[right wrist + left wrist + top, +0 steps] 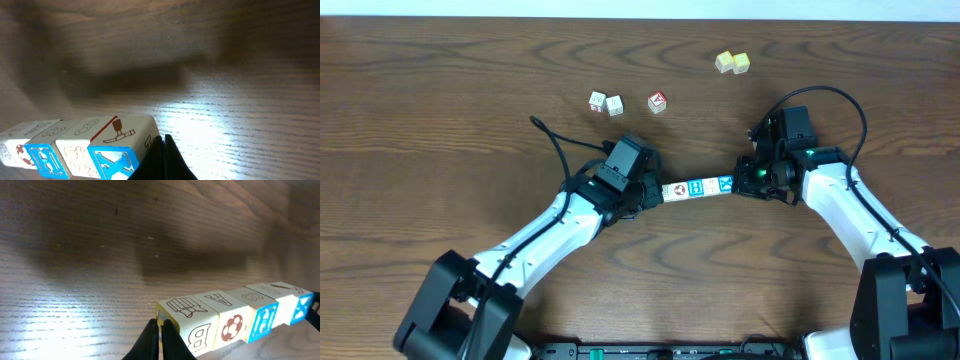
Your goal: Lift 5 blocks
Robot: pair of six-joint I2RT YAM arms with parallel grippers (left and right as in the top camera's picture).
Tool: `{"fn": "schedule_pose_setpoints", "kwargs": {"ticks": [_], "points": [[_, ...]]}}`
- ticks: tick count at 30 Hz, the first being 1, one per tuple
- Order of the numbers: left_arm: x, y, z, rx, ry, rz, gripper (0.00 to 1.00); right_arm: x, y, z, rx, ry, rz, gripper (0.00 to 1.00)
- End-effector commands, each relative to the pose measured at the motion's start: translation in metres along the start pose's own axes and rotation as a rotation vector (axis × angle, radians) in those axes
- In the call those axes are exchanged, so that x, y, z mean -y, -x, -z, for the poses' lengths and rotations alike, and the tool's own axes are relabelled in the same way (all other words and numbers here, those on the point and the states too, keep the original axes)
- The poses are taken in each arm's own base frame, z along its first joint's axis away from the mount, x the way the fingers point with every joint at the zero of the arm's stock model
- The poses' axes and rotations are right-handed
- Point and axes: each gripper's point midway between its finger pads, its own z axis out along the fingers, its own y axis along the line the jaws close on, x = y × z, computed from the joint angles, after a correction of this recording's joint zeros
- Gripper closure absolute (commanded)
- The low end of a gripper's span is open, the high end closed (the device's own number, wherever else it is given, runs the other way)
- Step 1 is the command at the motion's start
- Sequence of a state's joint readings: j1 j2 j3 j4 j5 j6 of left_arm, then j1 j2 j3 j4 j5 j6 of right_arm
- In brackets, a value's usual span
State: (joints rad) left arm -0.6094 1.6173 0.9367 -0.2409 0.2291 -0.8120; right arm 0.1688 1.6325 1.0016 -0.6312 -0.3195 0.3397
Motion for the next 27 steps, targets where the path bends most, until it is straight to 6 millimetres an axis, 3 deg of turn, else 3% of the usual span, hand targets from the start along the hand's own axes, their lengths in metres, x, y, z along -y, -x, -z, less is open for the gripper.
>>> {"fn": "schedule_pose_setpoints", "kwargs": {"ticks": [1, 20, 27], "points": [[0.046, -0.026, -0.004, -0.134, -0.174, -0.035, 0.93, -0.075, -0.032, 0.002, -0.143, 0.303, 0.076, 0.99], [0.043, -0.019, -0.008, -0.097, -0.159, -0.036, 0.93, -0.083, -0.044, -0.005, -0.162, 0.254, 0.081, 0.99], [0.034, -0.024, -0.02, -0.123, -0.129, -0.022, 0.93, -0.085, -0.046, -0.007, -0.16, 0.24, 0.089, 0.99]]}}
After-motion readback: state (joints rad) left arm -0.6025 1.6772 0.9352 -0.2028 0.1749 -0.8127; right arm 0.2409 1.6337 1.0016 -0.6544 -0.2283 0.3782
